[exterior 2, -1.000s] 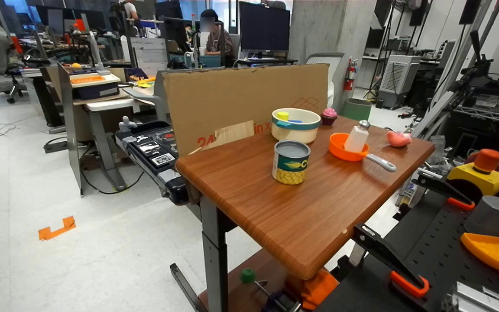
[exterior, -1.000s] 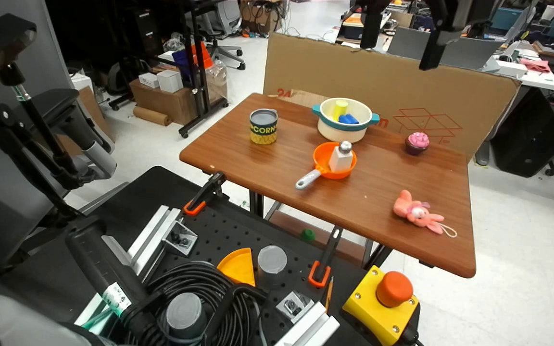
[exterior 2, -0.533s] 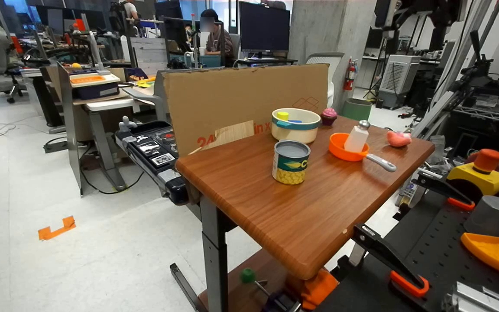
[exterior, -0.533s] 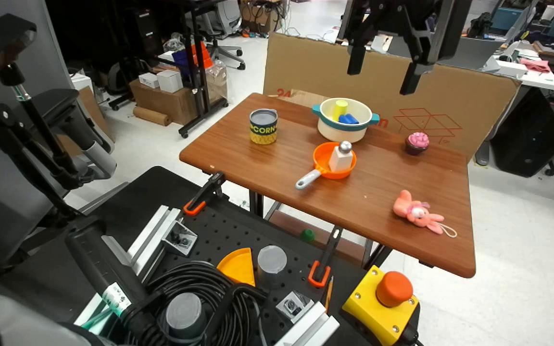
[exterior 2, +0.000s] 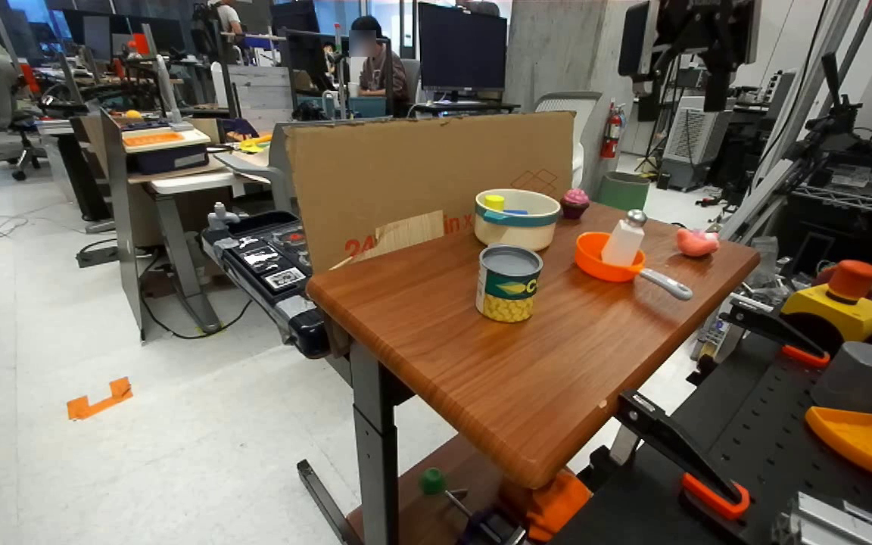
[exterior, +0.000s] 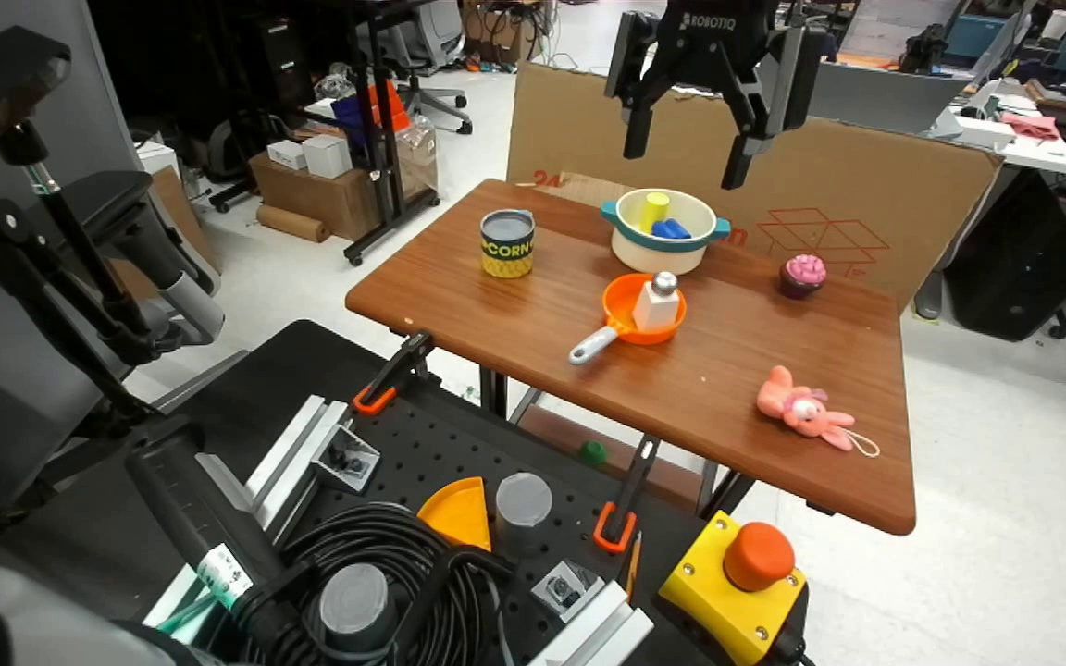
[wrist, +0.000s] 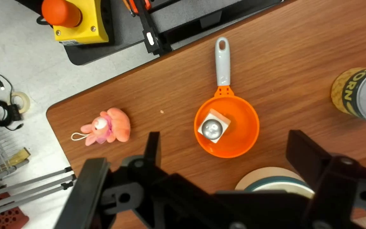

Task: Remove the shaker from the pot

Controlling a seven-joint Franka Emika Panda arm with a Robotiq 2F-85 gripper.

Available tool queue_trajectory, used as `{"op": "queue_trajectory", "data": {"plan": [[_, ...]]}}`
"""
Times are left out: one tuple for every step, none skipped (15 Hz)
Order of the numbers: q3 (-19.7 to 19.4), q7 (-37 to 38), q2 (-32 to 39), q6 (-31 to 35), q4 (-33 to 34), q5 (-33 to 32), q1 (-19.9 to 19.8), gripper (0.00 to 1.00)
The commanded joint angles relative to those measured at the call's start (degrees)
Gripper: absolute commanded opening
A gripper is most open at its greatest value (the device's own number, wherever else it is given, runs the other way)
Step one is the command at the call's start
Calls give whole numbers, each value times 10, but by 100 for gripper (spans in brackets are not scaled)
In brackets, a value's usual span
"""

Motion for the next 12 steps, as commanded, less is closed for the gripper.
{"op": "queue_trajectory", "data": {"plan": [[-10,-66,16,4,16,11,11,100],[-11,-87,18,4,17,19,11,100],[-12,-112,19,5,17,29,9,100],[-14,-130,20,4,18,36,8,100],[-16,-148,20,2,19,43,7,100],[-19,-161,20,2,20,48,6,100],[-22,-174,18,2,20,53,4,100],[-25,-185,18,1,21,59,3,100],[-29,-194,17,1,22,65,1,100],[-33,-202,16,0,23,70,-1,100],[-36,-209,17,0,24,74,-2,100],[-39,-212,18,-1,26,77,-2,100]]}}
